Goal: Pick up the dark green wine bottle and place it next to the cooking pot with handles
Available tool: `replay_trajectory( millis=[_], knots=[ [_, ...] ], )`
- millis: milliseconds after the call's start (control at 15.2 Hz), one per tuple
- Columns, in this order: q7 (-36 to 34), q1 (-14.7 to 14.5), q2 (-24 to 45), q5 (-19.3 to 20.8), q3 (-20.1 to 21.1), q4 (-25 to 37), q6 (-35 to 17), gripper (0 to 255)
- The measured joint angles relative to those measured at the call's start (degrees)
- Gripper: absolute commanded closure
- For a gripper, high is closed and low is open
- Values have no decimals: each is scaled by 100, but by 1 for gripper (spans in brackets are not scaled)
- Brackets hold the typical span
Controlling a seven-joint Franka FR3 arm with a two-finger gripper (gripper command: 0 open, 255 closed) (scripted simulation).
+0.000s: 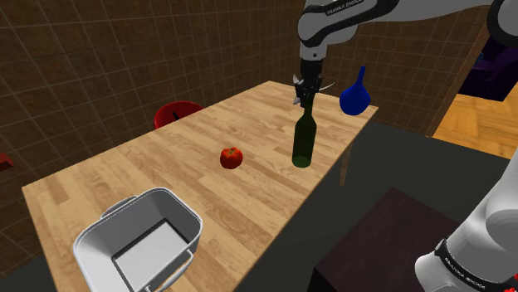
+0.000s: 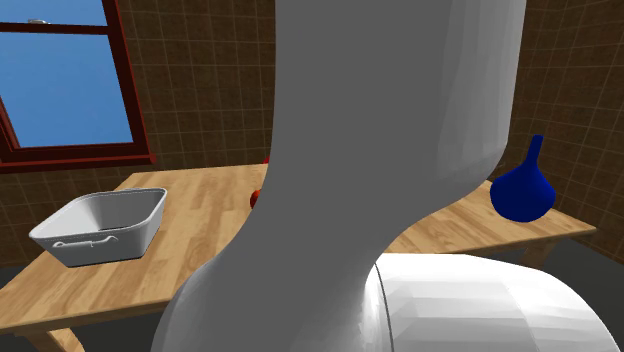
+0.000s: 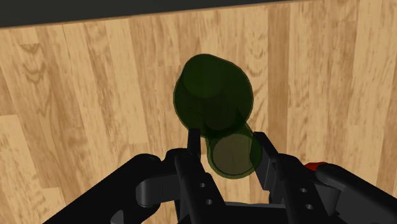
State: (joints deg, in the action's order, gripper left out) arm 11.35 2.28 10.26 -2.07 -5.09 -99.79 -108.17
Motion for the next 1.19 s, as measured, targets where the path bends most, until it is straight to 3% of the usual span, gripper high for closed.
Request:
replay_trajectory(
  millis=[330,1188],
  knots=[
    [-9,-2,-18,3,1,109,129,255],
    [-28,7,-56,14,-6,1074,1134,255]
  ],
)
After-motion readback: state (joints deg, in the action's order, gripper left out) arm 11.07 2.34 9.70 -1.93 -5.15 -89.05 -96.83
